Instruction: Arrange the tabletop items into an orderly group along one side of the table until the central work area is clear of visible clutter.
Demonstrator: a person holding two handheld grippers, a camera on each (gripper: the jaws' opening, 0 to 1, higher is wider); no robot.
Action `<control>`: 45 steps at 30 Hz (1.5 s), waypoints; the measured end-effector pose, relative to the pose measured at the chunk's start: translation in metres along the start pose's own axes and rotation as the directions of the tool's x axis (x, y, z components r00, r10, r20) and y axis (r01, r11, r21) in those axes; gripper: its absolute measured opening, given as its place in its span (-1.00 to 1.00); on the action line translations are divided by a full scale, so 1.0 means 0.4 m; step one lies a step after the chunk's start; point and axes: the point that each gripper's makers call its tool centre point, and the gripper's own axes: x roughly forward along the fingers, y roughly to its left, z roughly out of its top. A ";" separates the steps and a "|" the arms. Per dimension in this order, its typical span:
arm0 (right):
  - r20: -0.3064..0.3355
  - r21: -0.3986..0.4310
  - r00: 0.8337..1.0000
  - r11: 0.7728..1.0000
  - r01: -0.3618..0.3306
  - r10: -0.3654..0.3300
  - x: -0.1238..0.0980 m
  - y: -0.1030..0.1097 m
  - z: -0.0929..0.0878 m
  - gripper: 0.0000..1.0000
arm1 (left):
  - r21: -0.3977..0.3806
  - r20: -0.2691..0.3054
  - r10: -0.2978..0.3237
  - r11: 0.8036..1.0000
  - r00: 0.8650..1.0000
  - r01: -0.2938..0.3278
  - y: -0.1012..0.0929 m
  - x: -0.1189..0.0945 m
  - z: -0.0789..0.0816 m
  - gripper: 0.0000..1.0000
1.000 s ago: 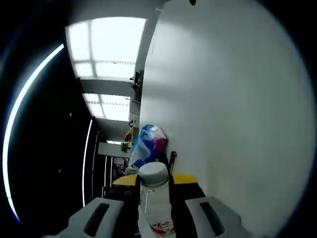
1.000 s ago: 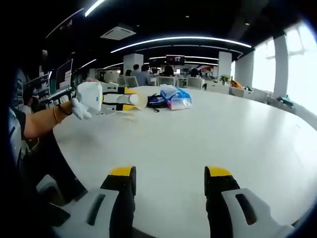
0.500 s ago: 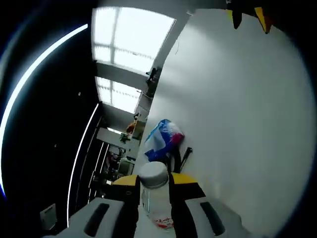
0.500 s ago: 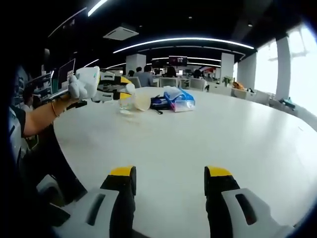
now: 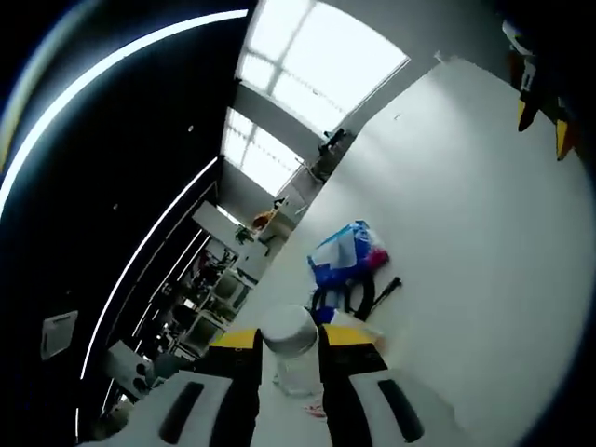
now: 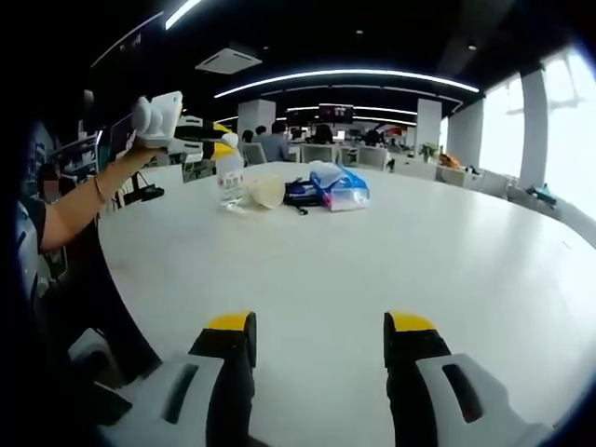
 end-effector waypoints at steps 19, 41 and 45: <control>-0.007 -0.022 0.999 0.999 -0.048 0.048 0.008 0.032 0.012 0.12 | -0.405 -0.104 0.045 0.910 0.994 -0.084 0.139 0.045 -0.118 -0.55; -0.018 -0.003 0.999 0.999 -0.039 0.039 0.003 0.025 -0.014 0.12 | -0.395 -0.058 0.162 0.903 0.985 -0.171 0.183 0.056 -0.128 -0.24; -0.024 0.001 0.999 0.999 -0.040 0.040 0.001 0.023 -0.022 0.12 | -0.528 -0.067 0.204 0.824 0.977 -0.208 0.165 0.064 -0.132 0.04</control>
